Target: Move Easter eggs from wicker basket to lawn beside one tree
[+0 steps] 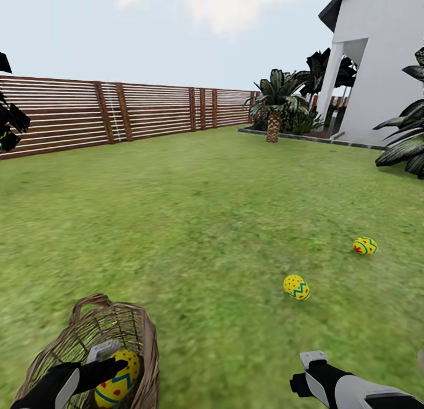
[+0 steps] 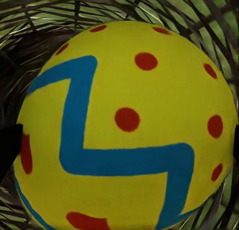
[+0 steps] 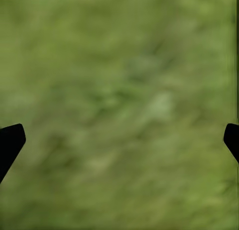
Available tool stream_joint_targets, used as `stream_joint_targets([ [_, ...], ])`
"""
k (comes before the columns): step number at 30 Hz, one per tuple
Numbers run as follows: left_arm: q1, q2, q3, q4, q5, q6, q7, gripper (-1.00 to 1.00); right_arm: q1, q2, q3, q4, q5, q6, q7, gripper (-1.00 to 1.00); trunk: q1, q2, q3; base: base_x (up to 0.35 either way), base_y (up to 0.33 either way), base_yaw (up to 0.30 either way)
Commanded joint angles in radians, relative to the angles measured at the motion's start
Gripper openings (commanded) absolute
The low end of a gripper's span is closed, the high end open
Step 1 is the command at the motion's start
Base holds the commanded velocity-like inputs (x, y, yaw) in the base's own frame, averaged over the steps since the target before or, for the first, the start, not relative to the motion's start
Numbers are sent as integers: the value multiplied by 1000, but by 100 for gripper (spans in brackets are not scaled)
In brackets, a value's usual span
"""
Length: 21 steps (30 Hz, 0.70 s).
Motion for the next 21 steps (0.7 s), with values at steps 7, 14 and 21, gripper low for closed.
stream_joint_targets([
  [7,0,-2,6,-1,5,9,-3,-100,-1,0,7,1,3,3,0,100,-13,22,24,0,0,0],
  [14,0,-5,6,0,5,9,-3,-100,-1,0,7,1,3,4,0,100,-40,71,46,-248,0,0],
  [21,0,-5,6,0,5,9,-3,-100,-1,0,7,1,3,4,0,100,-67,120,68,-18,0,0],
])
